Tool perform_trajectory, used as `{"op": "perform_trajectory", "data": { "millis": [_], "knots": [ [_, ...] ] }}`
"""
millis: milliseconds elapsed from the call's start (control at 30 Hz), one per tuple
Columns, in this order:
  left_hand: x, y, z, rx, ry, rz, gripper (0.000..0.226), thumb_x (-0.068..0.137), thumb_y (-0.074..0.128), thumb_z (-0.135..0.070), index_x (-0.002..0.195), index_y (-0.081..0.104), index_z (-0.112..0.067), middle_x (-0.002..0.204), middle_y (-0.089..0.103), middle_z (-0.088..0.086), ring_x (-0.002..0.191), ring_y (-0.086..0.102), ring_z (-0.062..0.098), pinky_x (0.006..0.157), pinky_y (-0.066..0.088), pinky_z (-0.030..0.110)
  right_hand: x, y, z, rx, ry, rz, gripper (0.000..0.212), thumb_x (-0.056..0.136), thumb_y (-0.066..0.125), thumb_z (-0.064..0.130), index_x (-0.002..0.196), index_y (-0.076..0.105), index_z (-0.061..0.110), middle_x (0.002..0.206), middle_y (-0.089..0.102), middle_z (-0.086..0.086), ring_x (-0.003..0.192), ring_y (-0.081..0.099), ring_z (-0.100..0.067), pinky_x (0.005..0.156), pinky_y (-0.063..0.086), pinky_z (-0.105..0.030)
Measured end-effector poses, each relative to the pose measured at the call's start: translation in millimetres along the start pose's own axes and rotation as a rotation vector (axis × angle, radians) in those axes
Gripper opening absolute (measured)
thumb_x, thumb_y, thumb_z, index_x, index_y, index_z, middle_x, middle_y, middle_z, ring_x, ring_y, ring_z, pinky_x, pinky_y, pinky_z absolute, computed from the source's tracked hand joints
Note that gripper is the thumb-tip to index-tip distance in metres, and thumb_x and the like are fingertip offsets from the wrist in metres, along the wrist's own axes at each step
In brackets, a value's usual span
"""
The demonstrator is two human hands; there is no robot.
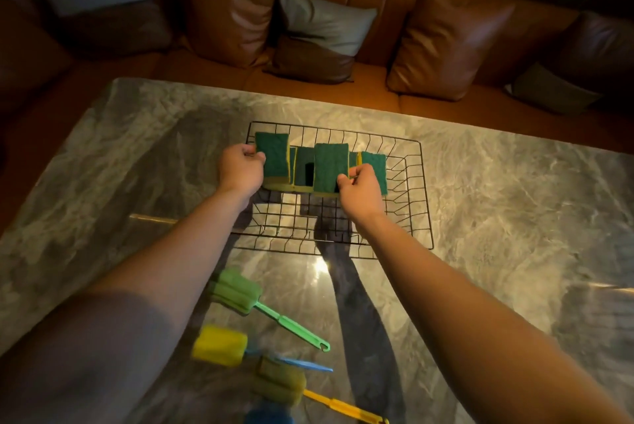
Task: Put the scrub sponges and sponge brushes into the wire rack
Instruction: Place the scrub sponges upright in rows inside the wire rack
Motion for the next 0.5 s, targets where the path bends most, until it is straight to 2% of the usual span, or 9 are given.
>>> {"op": "perform_trajectory", "data": {
  "millis": [67, 133, 200, 300, 333, 367, 400, 500],
  "knots": [
    [13, 6, -6, 0.054, 0.036, 0.004, 0.018, 0.097, 0.063, -0.017, 0.113, 0.069, -0.011, 0.099, 0.069, 0.001, 0.094, 0.065, 0.018, 0.067, 0.044, 0.019, 16, 9, 8, -0.020, -0.010, -0.001, 0.024, 0.103, 0.052, 0.018, 0.121, 0.048, 0.004, 0.101, 0.057, -0.007, 0.082, 0.054, -0.017, 0.081, 0.051, -0.042],
    [21, 13, -12, 0.137, 0.085, 0.022, 0.019, 0.098, 0.063, -0.017, 0.115, 0.068, -0.010, 0.089, 0.064, -0.007, 0.090, 0.062, 0.016, 0.064, 0.040, 0.018, 29, 18, 13, -0.024, -0.012, 0.012, 0.026, 0.103, 0.052, 0.018, 0.124, 0.048, 0.003, 0.106, 0.056, -0.009, 0.085, 0.054, -0.019, 0.083, 0.052, -0.044],
    [24, 18, -16, 0.200, 0.127, 0.024, 0.026, 0.098, 0.062, -0.016, 0.123, 0.066, -0.007, 0.089, 0.062, -0.010, 0.088, 0.058, 0.014, 0.067, 0.041, 0.018, 39, 24, 16, -0.028, -0.005, 0.029, 0.029, 0.103, 0.051, 0.019, 0.127, 0.046, 0.003, 0.109, 0.056, -0.010, 0.084, 0.055, -0.020, 0.079, 0.052, -0.043],
    [23, 18, -19, 0.271, 0.182, 0.005, 0.031, 0.099, 0.061, -0.015, 0.128, 0.064, -0.005, 0.100, 0.066, 0.000, 0.090, 0.061, 0.017, 0.075, 0.046, 0.016, 48, 33, 14, -0.039, -0.002, 0.045, 0.028, 0.103, 0.051, 0.020, 0.126, 0.046, 0.003, 0.106, 0.055, -0.009, 0.076, 0.051, -0.016, 0.070, 0.045, -0.036],
    [22, 18, -19, 0.301, 0.206, -0.004, 0.031, 0.099, 0.061, -0.016, 0.128, 0.063, -0.007, 0.101, 0.069, 0.003, 0.092, 0.064, 0.021, 0.079, 0.050, 0.023, 51, 36, 12, -0.047, -0.004, 0.048, 0.028, 0.103, 0.051, 0.020, 0.125, 0.047, 0.003, 0.104, 0.055, -0.009, 0.074, 0.050, -0.014, 0.070, 0.044, -0.035],
    [20, 16, -19, 0.353, 0.242, -0.024, 0.031, 0.099, 0.061, -0.019, 0.129, 0.062, -0.010, 0.102, 0.071, 0.006, 0.096, 0.066, 0.026, 0.086, 0.053, 0.035, 52, 39, 11, -0.058, -0.009, 0.049, 0.028, 0.103, 0.051, 0.021, 0.125, 0.047, 0.003, 0.103, 0.055, -0.008, 0.073, 0.049, -0.012, 0.069, 0.043, -0.033],
    [17, 14, -19, 0.433, 0.296, -0.054, 0.031, 0.100, 0.060, -0.021, 0.129, 0.062, -0.013, 0.104, 0.072, 0.008, 0.101, 0.065, 0.030, 0.093, 0.050, 0.044, 53, 41, 9, -0.066, -0.013, 0.050, 0.028, 0.103, 0.051, 0.021, 0.124, 0.048, 0.003, 0.102, 0.055, -0.007, 0.072, 0.049, -0.011, 0.068, 0.043, -0.032],
    [5, 11, -19, 0.651, 0.455, -0.130, 0.033, 0.100, 0.055, -0.024, 0.131, 0.062, -0.016, 0.120, 0.066, 0.012, 0.117, 0.052, 0.036, 0.097, 0.035, 0.048, 52, 46, 5, -0.058, -0.010, 0.057, 0.025, 0.103, 0.051, 0.022, 0.122, 0.049, 0.005, 0.099, 0.055, -0.006, 0.070, 0.048, -0.010, 0.067, 0.041, -0.031]
  ]
}}
Point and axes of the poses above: each hand's wrist, its own x-axis towards the middle knuckle, its own y-axis out of the palm, z = x × y, the point moved 7 cm from there along x, towards the middle knuckle
